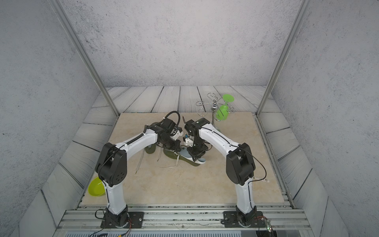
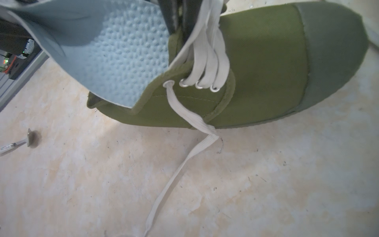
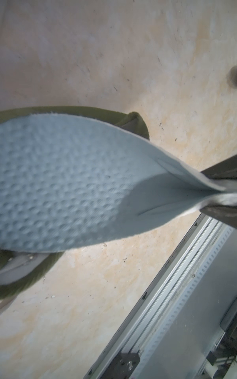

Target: Insert the insole into the shoe

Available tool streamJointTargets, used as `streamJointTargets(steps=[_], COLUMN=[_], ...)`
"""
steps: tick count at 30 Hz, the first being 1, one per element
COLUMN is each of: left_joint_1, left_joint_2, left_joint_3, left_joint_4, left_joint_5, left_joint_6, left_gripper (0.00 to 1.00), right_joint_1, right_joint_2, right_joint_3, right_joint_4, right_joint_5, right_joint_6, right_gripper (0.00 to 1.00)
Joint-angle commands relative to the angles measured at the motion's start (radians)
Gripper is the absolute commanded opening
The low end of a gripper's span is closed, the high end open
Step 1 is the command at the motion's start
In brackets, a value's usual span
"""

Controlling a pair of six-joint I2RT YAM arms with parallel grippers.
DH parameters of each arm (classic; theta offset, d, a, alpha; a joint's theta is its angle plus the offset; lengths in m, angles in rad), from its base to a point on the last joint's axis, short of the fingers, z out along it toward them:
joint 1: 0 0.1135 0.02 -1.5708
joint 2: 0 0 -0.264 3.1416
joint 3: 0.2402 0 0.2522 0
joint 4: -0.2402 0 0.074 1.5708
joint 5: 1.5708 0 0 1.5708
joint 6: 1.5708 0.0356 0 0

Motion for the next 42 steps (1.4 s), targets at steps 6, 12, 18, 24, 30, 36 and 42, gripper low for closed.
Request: streamJointTargets(steps=[6,12,18,24,30,36,42], left_joint_1=[0.039,0.068,0.089,0.100,0.100,0.107,0.112], left_joint_2=[0.036,0.070,0.102,0.133,0.110,0.086,0.162], left_joint_3=[0.039,0.045,0.092,0.158,0.132,0.047,0.142], left_joint_4=[0.009,0.032,0.004,-0.074,-0.139,-0.075,-0.132], left_joint_5=[0.165,0.251,0.288,0.325,0.386,0.414,0.444], left_joint_6=[0.033,0.029,0.047,0.083,0.111,0.098,0.142], left_gripper=[0.00,0.00,0.00,0.00,0.00,0.00,0.00], right_joint_1=[0.005,0.006,0.006,0.007,0.048,0.060,0.049], right_joint_2=[-0.041,-0.076,-0.103,-0.085,-0.176,-0.218,-0.138], right_joint_3=[-0.062,-0.127,-0.176,-0.104,-0.235,-0.322,-0.257], right_joint_4=[0.218,0.332,0.419,0.326,0.350,0.449,0.485], right_joint_5=[0.063,0.079,0.065,0.100,0.091,0.126,0.141], right_joint_6=[-0.115,-0.186,-0.255,-0.240,-0.185,-0.196,-0.282], right_gripper=[0.18,0.18,0.17,0.17,0.16,0.16,0.14])
